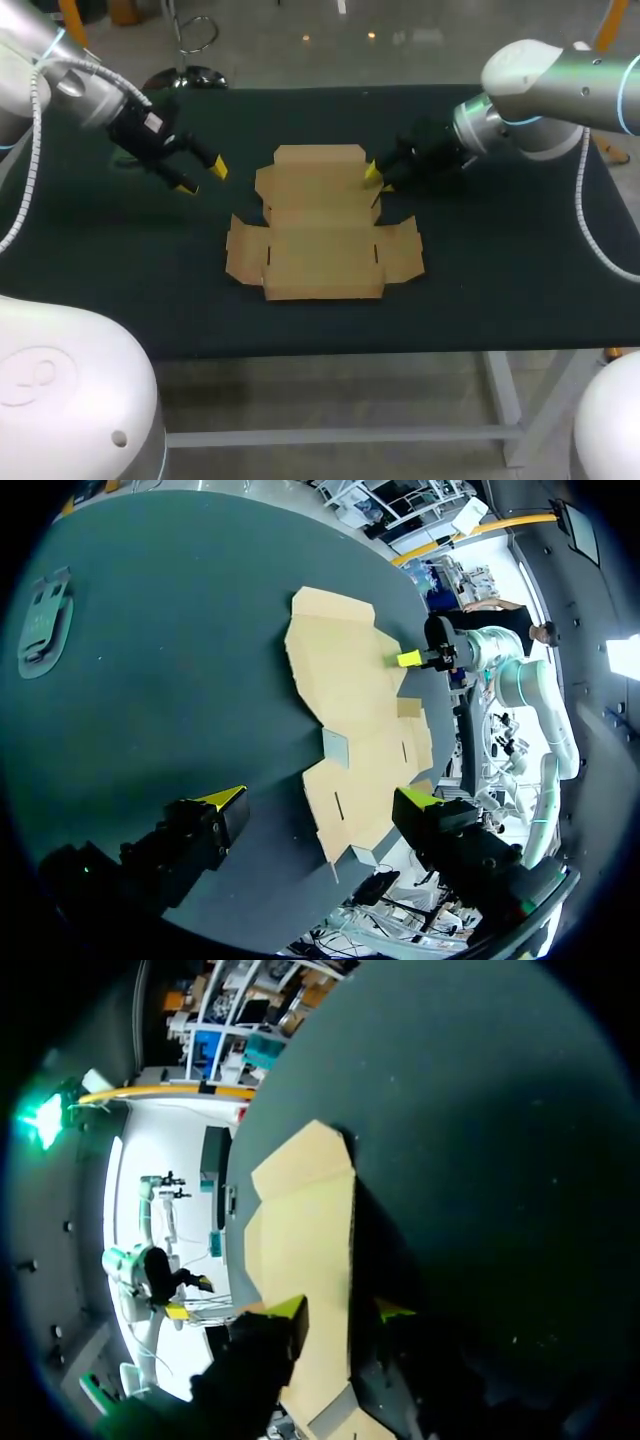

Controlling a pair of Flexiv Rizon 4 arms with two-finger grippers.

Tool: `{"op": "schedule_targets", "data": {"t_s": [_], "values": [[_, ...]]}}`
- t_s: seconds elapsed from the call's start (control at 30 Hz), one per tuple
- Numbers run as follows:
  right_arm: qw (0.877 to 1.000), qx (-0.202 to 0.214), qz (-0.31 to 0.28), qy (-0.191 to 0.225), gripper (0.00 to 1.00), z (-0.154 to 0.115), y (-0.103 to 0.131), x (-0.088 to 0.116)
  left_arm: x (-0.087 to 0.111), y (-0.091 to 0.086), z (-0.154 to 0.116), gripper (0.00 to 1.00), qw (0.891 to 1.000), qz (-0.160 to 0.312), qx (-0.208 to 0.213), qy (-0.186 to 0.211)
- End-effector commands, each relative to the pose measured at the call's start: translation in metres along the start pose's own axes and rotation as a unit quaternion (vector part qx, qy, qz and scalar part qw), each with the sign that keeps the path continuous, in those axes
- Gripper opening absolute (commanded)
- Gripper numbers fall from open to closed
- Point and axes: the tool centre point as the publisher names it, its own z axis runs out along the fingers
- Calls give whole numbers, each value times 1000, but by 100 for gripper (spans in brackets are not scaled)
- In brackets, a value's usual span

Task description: Assemble the packaging by folding the flat box into shape, placing the metal phone stand inside, and closing the box properly

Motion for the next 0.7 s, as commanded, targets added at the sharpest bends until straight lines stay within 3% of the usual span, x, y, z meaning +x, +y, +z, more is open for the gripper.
{"op": "schedule_targets", "data": {"t_s": [0.03,0.13,0.33,0.7], "values": [[1000,1,1,0,40,5,2,0,-3,0,-1,100,1000,0,-3,3],[1000,-4,1,1,32,7,3,0,-4,1,-1,100,1000,-1,-4,4],[1000,-22,-6,10,0,7,3,4,-5,2,-2,100,1000,-1,-5,4],[997,-58,-29,29,0,-5,-2,14,-2,2,2,100,1000,14,-13,12]]}}
